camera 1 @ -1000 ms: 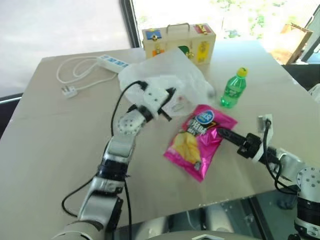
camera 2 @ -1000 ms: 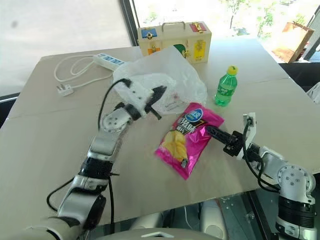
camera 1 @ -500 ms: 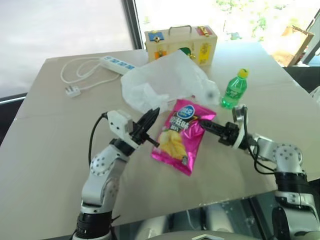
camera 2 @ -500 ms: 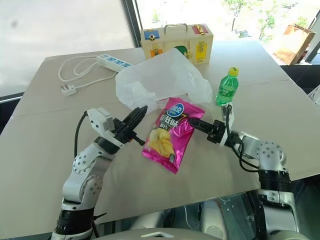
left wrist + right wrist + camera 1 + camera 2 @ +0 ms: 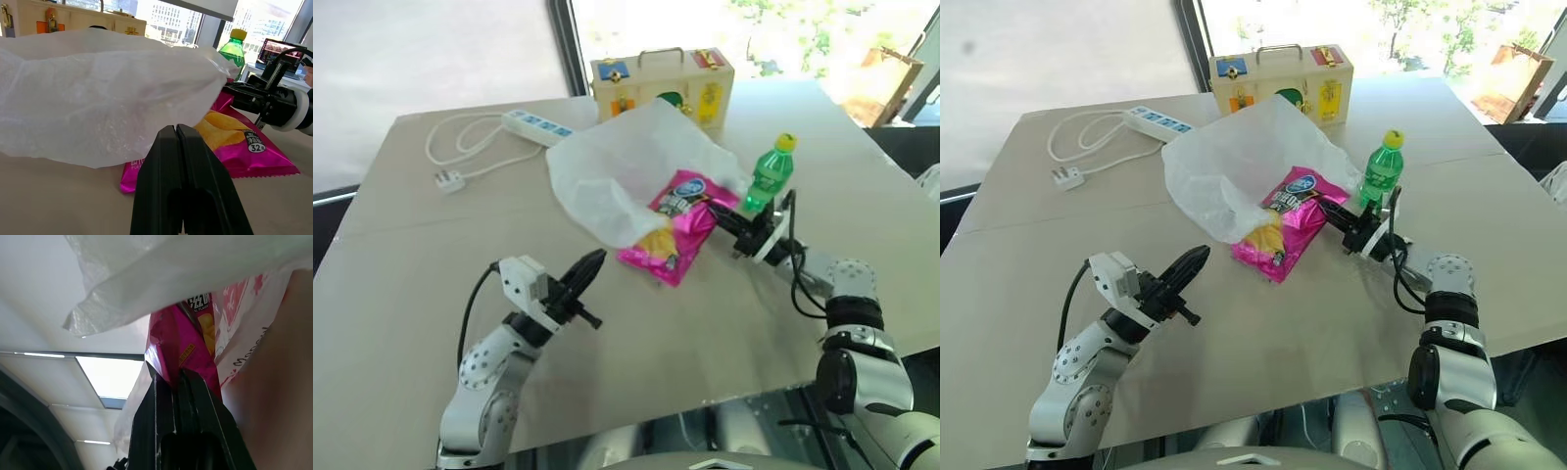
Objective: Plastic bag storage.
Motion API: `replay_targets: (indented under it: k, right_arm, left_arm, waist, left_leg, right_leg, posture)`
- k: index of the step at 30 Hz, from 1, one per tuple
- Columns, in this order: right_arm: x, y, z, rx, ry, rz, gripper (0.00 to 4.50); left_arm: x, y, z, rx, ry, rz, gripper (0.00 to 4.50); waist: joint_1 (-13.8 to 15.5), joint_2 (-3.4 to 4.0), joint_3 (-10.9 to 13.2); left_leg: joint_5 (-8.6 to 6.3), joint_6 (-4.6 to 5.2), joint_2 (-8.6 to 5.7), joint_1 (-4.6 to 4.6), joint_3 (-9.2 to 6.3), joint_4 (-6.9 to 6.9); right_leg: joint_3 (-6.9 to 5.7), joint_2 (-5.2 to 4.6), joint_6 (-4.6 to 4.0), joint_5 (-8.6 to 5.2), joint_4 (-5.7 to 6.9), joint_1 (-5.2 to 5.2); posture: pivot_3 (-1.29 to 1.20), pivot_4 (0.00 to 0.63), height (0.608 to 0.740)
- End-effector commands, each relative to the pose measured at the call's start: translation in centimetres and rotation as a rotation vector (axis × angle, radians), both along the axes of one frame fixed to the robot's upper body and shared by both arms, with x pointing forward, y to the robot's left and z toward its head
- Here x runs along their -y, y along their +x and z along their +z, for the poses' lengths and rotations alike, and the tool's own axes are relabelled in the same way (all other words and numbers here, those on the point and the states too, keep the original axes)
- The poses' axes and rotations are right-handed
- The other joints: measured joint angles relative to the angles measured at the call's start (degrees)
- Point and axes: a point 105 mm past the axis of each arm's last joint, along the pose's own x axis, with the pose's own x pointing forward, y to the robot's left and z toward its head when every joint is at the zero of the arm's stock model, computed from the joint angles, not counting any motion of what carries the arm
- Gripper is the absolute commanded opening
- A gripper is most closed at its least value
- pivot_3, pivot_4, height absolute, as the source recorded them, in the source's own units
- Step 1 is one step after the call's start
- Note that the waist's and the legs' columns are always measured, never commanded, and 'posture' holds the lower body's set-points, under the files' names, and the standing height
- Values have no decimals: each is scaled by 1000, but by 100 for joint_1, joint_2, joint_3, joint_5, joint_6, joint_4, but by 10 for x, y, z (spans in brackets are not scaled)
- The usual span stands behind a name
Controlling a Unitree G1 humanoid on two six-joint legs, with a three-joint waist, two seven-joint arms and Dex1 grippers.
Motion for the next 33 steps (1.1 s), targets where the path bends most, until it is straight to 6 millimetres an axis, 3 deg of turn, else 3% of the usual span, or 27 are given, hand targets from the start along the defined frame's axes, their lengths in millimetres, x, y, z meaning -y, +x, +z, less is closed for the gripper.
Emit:
replay_targets:
  k: [1,4,7,8,12,16,18,20,23,28,31,33]
  right_arm:
    - [10,-11,14,82,7,14,0]
    - [19,-16,17,102,-2,0,0]
    - [22,-24,16,127,-49,-3,0]
    - [22,-27,16,135,-56,-1,0]
    - [18,-31,15,154,-89,-3,0]
    - [14,-31,15,161,-95,-5,0]
    - [9,-30,15,164,-92,-1,0]
    - [6,-29,15,167,-91,0,0]
    - [3,-28,15,174,-90,-8,0]
    - [0,-29,13,185,-97,-18,0]
    - [-2,-31,11,191,-107,-22,0]
    - [-3,-31,11,196,-105,-29,0]
  left_arm:
    - [-7,-6,-6,-10,21,23,30]
    - [-1,-8,-1,-18,-5,-12,30]
    - [8,-3,25,48,-12,-84,30]
    - [10,1,33,77,14,-103,266]
    - [8,22,60,201,167,-148,1595]
    - [8,42,69,305,432,-260,3401]
    - [10,59,71,400,660,-353,4400]
    - [12,76,71,472,844,-424,4462]
    - [21,94,79,548,935,-521,4462]
    - [32,97,102,546,889,-739,4462]
    - [26,96,127,444,747,-839,4462]
    - [19,96,132,368,723,-858,4462]
  waist:
    - [6,2,0]
    - [10,11,6]
    - [13,11,6]
    - [23,12,6]
    - [-1,15,5]
    - [-27,18,6]
    - [-18,19,7]
    - [6,19,7]
    - [-14,20,7]
    - [-167,19,7]
    - [-228,18,7]
    - [-325,18,7]
  left_leg:
    - [0,0,0,0,-1,-3]
    - [0,0,0,-2,-3,-8]
    - [0,0,2,-1,-4,-8]
    - [0,0,2,-2,-7,-8]
    - [0,0,4,-1,-9,-8]
    - [0,0,5,4,4,-13]
    - [0,-1,6,8,4,-23]
    - [1,-1,5,4,-5,-24]
    - [1,0,-6,-4,-12,-21]
    - [-1,5,-8,-15,-29,-34]
    - [-1,5,-7,-60,-44,-2]
    - [-1,5,-15,-118,-64,44]
  right_leg:
    - [1,0,0,0,-3,0]
    - [0,1,0,0,-13,0]
    - [2,-1,0,1,-12,1]
    - [2,0,0,1,-13,2]
    - [1,-2,-1,1,-11,3]
    - [-4,6,-1,1,-14,0]
    - [-5,13,-1,1,-17,0]
    - [-18,15,-1,1,-22,0]
    - [-24,8,-1,2,-31,2]
    - [-40,-13,0,2,-38,-9]
    - [-52,-22,0,2,-16,-46]
    - [-52,-30,0,2,38,-99]
  posture:
    - [0,150,740]
    - [0,150,740]
    - [0,150,740]
    - [0,150,740]
    - [0,150,740]
    - [0,150,740]
    - [0,150,740]
    - [0,150,740]
    - [0,150,740]
    - [0,150,740]
    - [0,150,740]
    - [0,150,740]
